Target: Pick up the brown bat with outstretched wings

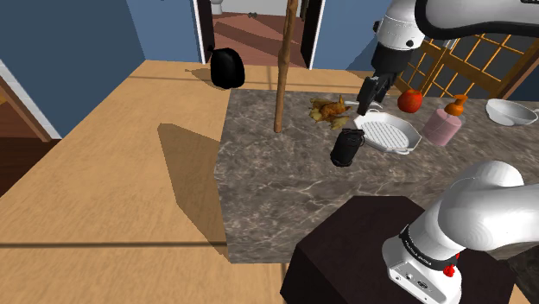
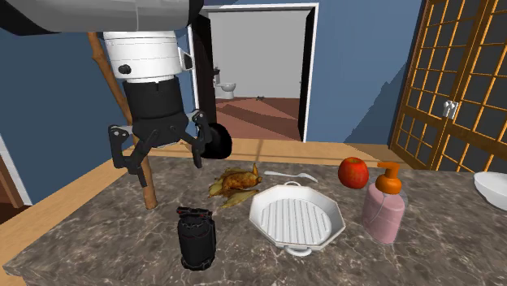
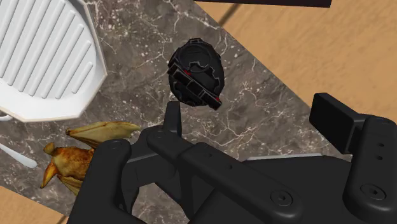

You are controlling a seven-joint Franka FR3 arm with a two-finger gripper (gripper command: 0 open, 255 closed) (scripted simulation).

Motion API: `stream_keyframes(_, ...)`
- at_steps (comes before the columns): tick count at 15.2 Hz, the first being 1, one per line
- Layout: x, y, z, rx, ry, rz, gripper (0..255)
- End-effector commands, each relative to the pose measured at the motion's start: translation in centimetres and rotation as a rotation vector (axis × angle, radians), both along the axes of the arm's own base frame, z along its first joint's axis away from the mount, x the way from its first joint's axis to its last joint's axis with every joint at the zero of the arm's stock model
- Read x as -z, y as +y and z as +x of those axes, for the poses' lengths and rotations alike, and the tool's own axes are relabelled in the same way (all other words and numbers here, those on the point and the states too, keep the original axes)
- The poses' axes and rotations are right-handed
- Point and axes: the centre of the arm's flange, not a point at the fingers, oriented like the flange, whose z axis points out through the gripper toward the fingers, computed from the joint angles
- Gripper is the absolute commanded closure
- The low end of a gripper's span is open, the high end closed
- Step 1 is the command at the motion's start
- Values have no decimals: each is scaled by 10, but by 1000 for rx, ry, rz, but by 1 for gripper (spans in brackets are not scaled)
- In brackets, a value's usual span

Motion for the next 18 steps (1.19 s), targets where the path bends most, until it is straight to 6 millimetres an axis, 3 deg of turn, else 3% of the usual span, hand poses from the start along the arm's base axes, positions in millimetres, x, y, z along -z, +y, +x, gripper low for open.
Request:
stream_keyframes(1,0,0,0,0,0,0,0)
stream_keyframes(18,85,-179,134,-74,118,48,0)
